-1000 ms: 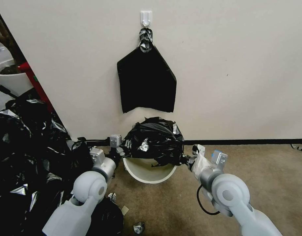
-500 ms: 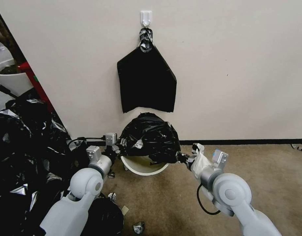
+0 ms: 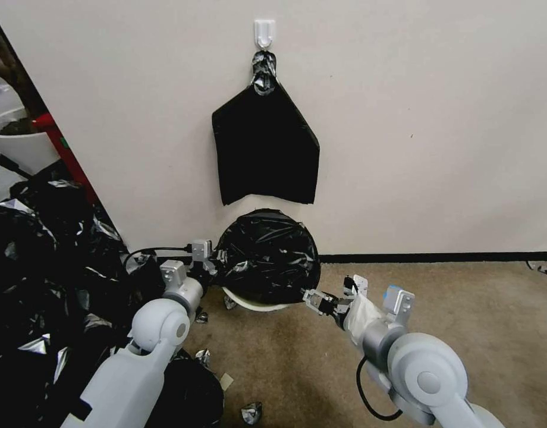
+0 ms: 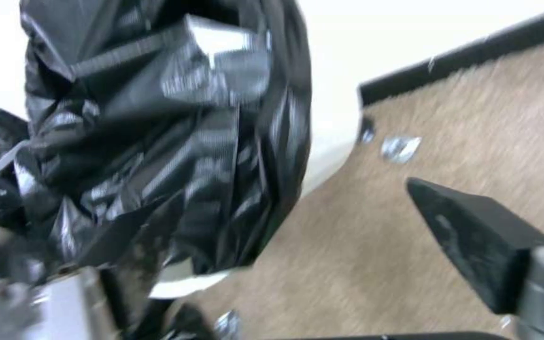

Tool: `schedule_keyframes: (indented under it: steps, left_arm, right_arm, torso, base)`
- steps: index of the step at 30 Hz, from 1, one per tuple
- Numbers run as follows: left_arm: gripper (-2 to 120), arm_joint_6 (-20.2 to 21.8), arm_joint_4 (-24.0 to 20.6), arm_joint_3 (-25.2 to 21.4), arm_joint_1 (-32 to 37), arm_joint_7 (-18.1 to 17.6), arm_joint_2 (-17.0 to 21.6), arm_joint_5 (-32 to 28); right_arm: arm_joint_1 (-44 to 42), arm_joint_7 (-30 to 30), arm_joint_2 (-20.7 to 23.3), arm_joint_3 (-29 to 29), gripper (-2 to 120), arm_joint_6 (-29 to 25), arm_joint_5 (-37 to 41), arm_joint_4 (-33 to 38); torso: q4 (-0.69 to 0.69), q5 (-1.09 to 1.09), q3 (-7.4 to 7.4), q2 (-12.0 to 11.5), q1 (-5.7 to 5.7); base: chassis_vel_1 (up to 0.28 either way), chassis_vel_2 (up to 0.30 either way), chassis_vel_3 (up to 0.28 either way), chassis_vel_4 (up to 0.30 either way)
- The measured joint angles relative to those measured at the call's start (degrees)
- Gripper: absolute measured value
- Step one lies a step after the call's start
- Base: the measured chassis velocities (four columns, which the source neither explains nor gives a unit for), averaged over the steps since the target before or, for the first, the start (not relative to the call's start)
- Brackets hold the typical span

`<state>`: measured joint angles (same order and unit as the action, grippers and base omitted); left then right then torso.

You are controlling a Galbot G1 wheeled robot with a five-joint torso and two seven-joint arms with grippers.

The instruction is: Place a trash bag onto the trash bin.

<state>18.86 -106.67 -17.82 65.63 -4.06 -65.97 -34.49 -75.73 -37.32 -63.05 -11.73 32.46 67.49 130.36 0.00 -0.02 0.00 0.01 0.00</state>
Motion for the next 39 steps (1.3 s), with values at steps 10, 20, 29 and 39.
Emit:
schedule_keyframes:
  steps: [10, 20, 29, 39]
  left_arm:
    - [2, -0.25, -0.72, 0.47, 0.47, 0.16, -0.01, 0.89]
    - [2, -0.03, -2.14, 1.03, 1.30, 0.20, -0.67, 0.90]
    - [2, 0.21, -2.69, 0.99, 1.46, 0.21, -0.80, 0.65]
    - [2, 1.12, -3.50, 1.18, 1.44, 0.21, -1.44, 0.41]
  right_arm:
    - [0.13, 15.98, 1.20, 5.17, 100, -3.88, -29.15, 2.00]
    - [6.82, 30.96, 3.49, 7.92, 100, -3.37, -51.75, -2.85]
    - [7.99, 32.14, 5.10, 6.92, 75, 2.56, -47.20, -3.87]
    - [8.53, 32.05, 6.17, 5.96, 38, 3.77, -44.00, -4.13]
  torso:
    - [-0.01, 0.02, 0.00, 0.00, 0.00]
    - [0.00, 0.02, 0.00, 0.00, 0.00]
    - [0.00, 0.03, 0.00, 0.00, 0.00]
    - [0.00, 0.02, 0.00, 0.00, 0.00]
  base:
    - [0.000, 0.000, 0.000, 0.000]
    - [0.000, 0.000, 0.000, 0.000]
    - [0.000, 0.000, 0.000, 0.000]
    - [0.000, 0.000, 0.000, 0.000]
